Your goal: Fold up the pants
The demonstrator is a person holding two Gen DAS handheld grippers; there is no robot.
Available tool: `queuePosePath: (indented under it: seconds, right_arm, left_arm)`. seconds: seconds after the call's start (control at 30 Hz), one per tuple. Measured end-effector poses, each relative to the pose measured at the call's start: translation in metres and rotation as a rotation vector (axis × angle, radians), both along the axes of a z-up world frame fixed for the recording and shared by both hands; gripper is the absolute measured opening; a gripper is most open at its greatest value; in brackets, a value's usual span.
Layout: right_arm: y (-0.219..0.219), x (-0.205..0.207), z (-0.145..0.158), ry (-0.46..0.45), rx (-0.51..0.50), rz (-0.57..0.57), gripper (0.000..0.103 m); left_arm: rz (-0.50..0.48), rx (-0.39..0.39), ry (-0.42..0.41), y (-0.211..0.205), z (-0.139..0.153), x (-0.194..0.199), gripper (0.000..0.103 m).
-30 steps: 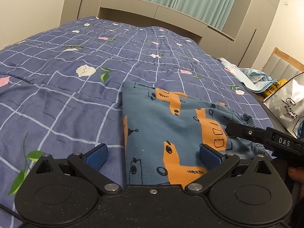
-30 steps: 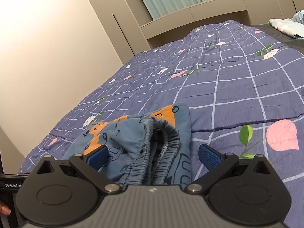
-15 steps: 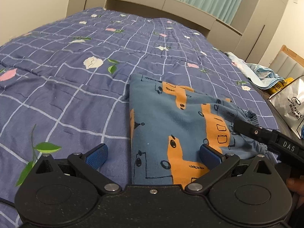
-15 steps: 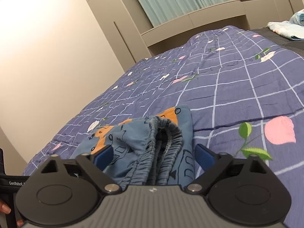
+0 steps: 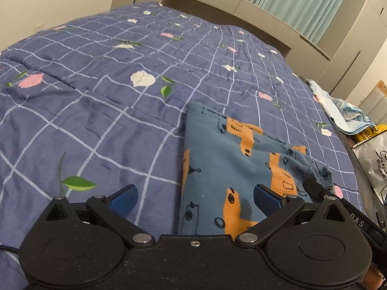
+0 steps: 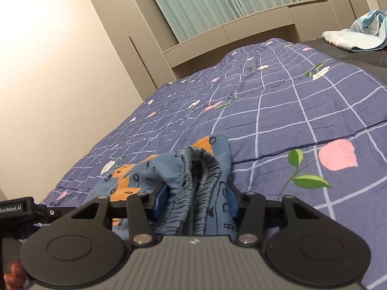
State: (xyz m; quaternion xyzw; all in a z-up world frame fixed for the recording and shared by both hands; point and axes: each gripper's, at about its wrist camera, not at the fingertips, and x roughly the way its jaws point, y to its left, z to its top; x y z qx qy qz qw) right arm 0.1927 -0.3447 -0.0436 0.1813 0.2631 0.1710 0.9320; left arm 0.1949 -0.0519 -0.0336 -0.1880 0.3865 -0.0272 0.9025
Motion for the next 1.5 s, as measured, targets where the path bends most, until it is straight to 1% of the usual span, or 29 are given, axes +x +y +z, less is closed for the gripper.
queuePosePath:
  seconds: [0.07, 0.13, 0.23, 0.33, 0.4, 0.43, 0.5, 0.53, 0.6, 0.67, 0.73, 0.8, 0.87, 0.93, 1.03, 1.13, 1.27, 1.33, 1.5]
  right_arm:
    - [0.002, -0.001, 0.000, 0.001, 0.001, -0.006, 0.054]
    - [0.002, 0.000, 0.000, 0.003, 0.001, -0.007, 0.055]
    - [0.001, 0.000, 0.000, 0.006, 0.006, -0.007, 0.055]
    - [0.001, 0.000, -0.001, 0.006, 0.006, -0.007, 0.055]
    - [0.001, 0.000, 0.000, 0.006, 0.008, -0.007, 0.055]
    - [0.001, 0.001, 0.000, 0.005, 0.007, -0.007, 0.053]
    - [0.002, 0.000, 0.000, 0.001, 0.004, -0.007, 0.050]
    - [0.003, 0.000, 0.001, -0.001, -0.001, -0.007, 0.047]
    - [0.006, -0.002, 0.004, -0.010, -0.017, -0.009, 0.043]
    - [0.010, -0.004, 0.007, -0.014, -0.035, -0.018, 0.037]
    - [0.014, -0.007, 0.011, -0.016, -0.044, -0.029, 0.033]
    - [0.017, -0.009, 0.016, -0.017, -0.056, -0.038, 0.030]
    - [0.018, -0.010, 0.019, -0.012, -0.054, -0.046, 0.027]
    - [0.020, -0.011, 0.023, -0.007, -0.054, -0.052, 0.025]
    - [0.024, -0.012, 0.028, -0.001, -0.076, -0.057, 0.025]
    - [0.027, -0.013, 0.035, 0.003, -0.092, -0.056, 0.024]
    - [0.033, -0.015, 0.048, -0.005, -0.106, -0.046, 0.023]
    - [0.036, -0.017, 0.055, -0.012, -0.118, -0.040, 0.023]
    - [0.048, -0.020, 0.075, -0.028, -0.147, -0.017, 0.021]
  left_arm:
    - [-0.001, -0.005, 0.019, -0.001, -0.002, 0.001, 0.102]
    - [-0.003, -0.013, 0.021, -0.002, -0.004, -0.001, 0.102]
    - [-0.010, -0.006, 0.024, -0.003, -0.005, -0.002, 0.101]
    - [-0.007, -0.017, 0.027, -0.002, -0.005, -0.003, 0.096]
    - [0.007, -0.035, 0.021, 0.002, -0.005, -0.004, 0.090]
    - [0.011, -0.050, 0.016, 0.004, -0.005, -0.004, 0.088]
    - [0.016, -0.083, -0.003, 0.008, -0.004, -0.005, 0.078]
    - [0.015, -0.092, -0.009, 0.009, -0.004, -0.005, 0.076]
    - [0.004, -0.111, -0.014, 0.011, -0.005, -0.005, 0.061]
    - [-0.013, -0.139, -0.009, 0.012, -0.006, -0.002, 0.054]
    - [-0.019, -0.161, -0.001, 0.013, -0.009, 0.000, 0.054]
    - [-0.014, -0.186, 0.014, 0.016, -0.013, 0.002, 0.058]
    - [-0.018, -0.199, 0.023, 0.019, -0.014, 0.004, 0.058]
    - [-0.024, -0.191, 0.029, 0.018, -0.012, 0.005, 0.057]
    - [-0.042, -0.177, 0.029, 0.015, -0.009, 0.007, 0.046]
    - [-0.049, -0.151, 0.033, 0.011, -0.005, 0.010, 0.043]
    - [-0.046, -0.161, 0.039, 0.013, -0.005, 0.011, 0.040]
    - [-0.048, -0.163, 0.037, 0.014, -0.004, 0.011, 0.037]
    - [-0.053, -0.171, 0.031, 0.018, -0.001, 0.011, 0.021]
